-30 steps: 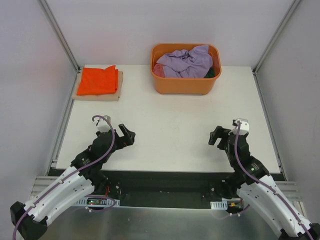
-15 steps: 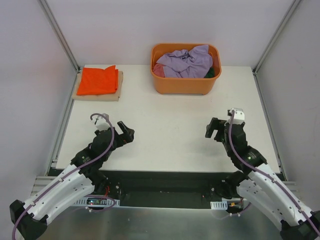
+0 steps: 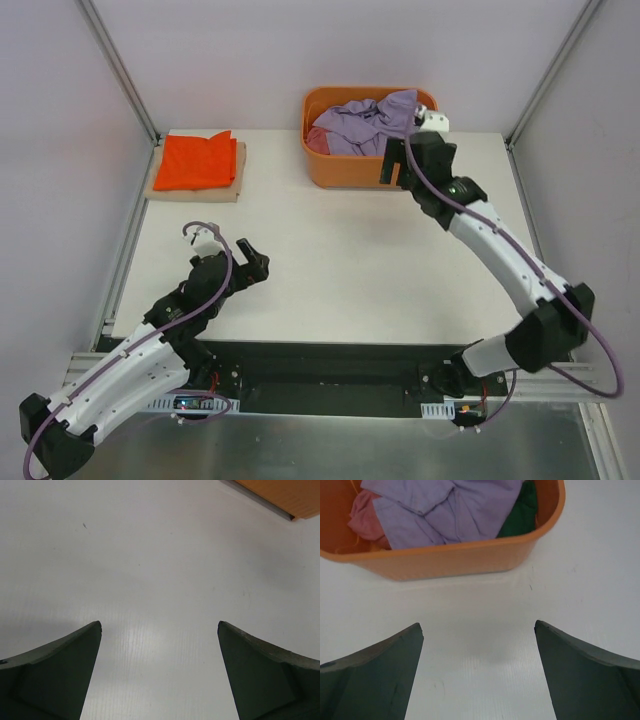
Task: Fold and stack the t-shirts
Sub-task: Grab crumpled tshirt from bin with the right arm
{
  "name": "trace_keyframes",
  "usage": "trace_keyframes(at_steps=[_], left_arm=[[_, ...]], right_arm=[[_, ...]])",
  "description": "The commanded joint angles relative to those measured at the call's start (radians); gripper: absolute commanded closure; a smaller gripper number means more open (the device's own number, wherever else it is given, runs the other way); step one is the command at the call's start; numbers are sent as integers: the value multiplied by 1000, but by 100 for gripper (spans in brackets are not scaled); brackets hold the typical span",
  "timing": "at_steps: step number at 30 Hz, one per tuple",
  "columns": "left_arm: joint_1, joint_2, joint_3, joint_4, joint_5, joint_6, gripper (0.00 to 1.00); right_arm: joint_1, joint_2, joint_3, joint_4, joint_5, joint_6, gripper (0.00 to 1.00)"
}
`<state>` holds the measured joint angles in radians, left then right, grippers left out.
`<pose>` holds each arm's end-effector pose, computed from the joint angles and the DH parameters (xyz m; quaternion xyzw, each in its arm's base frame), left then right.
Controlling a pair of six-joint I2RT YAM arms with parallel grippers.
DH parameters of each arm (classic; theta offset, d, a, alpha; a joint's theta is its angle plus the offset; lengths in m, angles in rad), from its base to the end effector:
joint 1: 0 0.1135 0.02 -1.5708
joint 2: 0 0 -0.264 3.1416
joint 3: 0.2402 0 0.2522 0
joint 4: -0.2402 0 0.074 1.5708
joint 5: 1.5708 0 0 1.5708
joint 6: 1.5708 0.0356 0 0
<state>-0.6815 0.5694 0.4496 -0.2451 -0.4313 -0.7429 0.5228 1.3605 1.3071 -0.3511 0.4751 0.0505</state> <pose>0.1238 -0.0813 0.2482 -0.1460 0.8005 -0.2286 0.5345 0.2766 0.1406 0.3769 -0.0638 0.8191 -0.0371 0.5689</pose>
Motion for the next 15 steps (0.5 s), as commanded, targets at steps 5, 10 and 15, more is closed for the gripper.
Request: trace_keyframes(at_steps=[5,10,15], left_arm=[[-6,-25,9,38,-55,34,1],[-6,-26,-15,64,-61,30,1],[-6,-6,-25,84,-81,39,1]], right_arm=[[-67,415,524,-98,-23,-136,4],[-105,638,765,-111,-32,-153,4],[-147,847,995,-80,-32,-158,4]])
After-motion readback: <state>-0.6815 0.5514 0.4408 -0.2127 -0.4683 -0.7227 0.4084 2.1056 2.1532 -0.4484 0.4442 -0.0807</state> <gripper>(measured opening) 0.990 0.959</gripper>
